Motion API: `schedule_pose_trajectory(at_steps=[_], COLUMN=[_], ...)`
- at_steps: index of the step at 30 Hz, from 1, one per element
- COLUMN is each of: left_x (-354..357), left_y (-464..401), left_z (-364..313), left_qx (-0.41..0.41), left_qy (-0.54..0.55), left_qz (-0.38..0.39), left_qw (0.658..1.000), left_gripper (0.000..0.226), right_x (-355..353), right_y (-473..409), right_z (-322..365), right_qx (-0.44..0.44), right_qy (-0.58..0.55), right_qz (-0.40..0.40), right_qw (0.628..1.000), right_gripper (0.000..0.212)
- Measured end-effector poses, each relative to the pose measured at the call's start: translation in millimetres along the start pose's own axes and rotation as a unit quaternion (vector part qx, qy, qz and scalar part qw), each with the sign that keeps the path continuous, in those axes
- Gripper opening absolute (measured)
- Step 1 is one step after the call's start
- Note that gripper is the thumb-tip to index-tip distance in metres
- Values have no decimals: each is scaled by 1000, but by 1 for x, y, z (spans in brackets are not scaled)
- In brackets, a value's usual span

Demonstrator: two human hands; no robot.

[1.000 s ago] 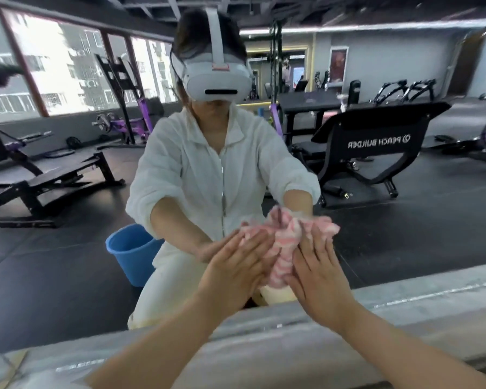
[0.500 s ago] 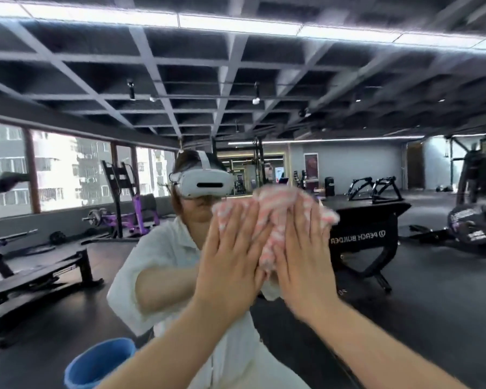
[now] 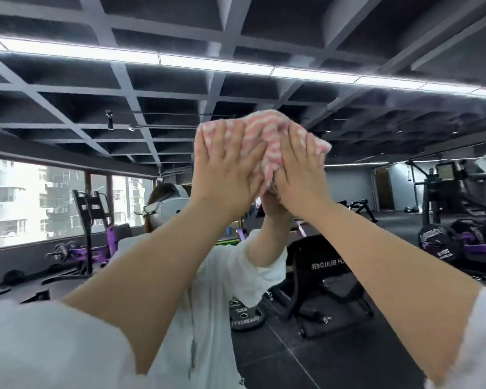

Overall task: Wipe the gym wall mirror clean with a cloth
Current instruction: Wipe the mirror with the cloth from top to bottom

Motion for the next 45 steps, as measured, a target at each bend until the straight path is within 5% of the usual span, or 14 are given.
schedule_pose_trajectory(at_steps=[6,15,18,22,29,32,36,45], left_x=[36,84,65,42,18,26,42,30], left_y=[56,166,138,76,-11,-17,-6,-88], left_z=[-76,-154,-132,-109,-87,-106,-152,-157], left_qx=[79,224,190,160,86,53,58,8], left_qy=[76,153,143,83,25,26,49,-30], left_qz=[-76,31,-8,4,-52,-82,-133,-88], left_qw=[991,962,971,984,995,995,988,996], left_gripper=[65,63,59,63,62,61,59,64], right_x=[37,100,93,60,17,17,38,-2], right_y=[77,237,205,126,25,22,62,-38], right_z=[-43,-86,-85,-74,-93,-111,-153,-202], right_qx=[-11,4,103,156,69,8,-48,-64], right_qy=[-30,-50,-87,-81,-6,44,42,47], right_qz=[5,36,90,58,-15,-15,-3,4], right_qw=[999,998,987,983,998,999,998,997], right_gripper=[69,66,71,71,72,84,74,92])
Point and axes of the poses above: each hand's wrist, its own y-axis away from the middle knuckle, its own x-axis out of the palm, z = x × y, the point moved 5 cm from there along -y, towards the middle knuckle, and after that the axes turned 14 degrees about x, right-handed, at the moved point
